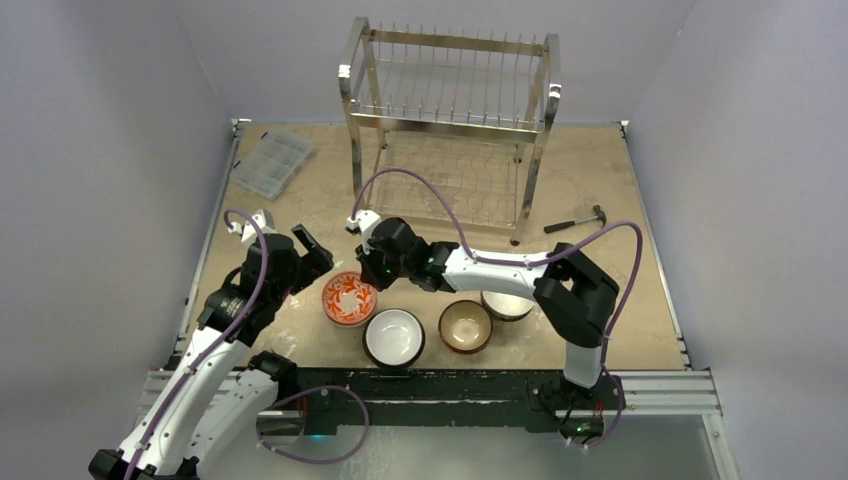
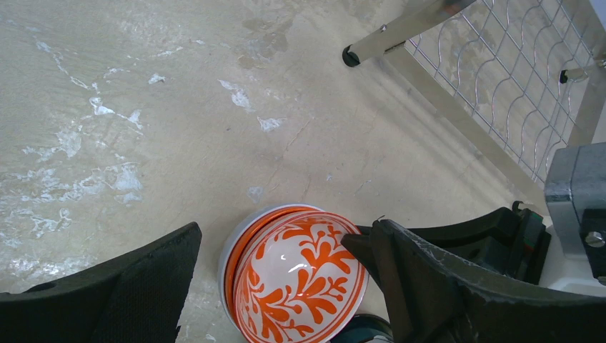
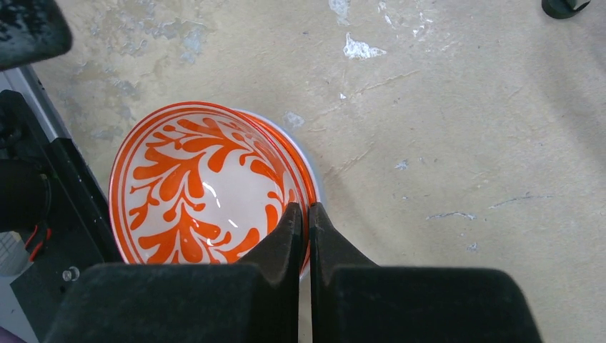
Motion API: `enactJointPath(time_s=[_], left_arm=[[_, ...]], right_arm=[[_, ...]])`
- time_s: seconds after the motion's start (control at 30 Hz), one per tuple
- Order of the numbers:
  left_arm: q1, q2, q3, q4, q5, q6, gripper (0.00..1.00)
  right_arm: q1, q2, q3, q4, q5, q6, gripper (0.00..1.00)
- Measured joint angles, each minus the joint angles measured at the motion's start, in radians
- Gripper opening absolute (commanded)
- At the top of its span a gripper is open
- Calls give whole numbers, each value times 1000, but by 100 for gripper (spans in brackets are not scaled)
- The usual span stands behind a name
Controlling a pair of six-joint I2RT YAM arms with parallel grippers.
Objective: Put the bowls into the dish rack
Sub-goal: Pick up the bowl from the center of the board.
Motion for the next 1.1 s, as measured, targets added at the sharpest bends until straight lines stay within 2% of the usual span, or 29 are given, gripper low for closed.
enactJointPath(time_s=[0.3,0.63,0.87,0.97,1.1], left_arm=[[0,-4,0,-11,0,5,92],[0,-11,0,-2,32,35,99],[0,-53,0,84,153,75,99],[0,-71,-6,149,230,89,99],[0,-77,-43,270,353,92,99]], right_arm=[[0,-98,-29,-44,0,-4,0],[-23,-238,-88,-3,-40,15,0],[-164,-307,-219,55,-175,45,0],[-264,-376,-319,102,-245,66,0],[-359,-488,-412,122,-265,73,0]])
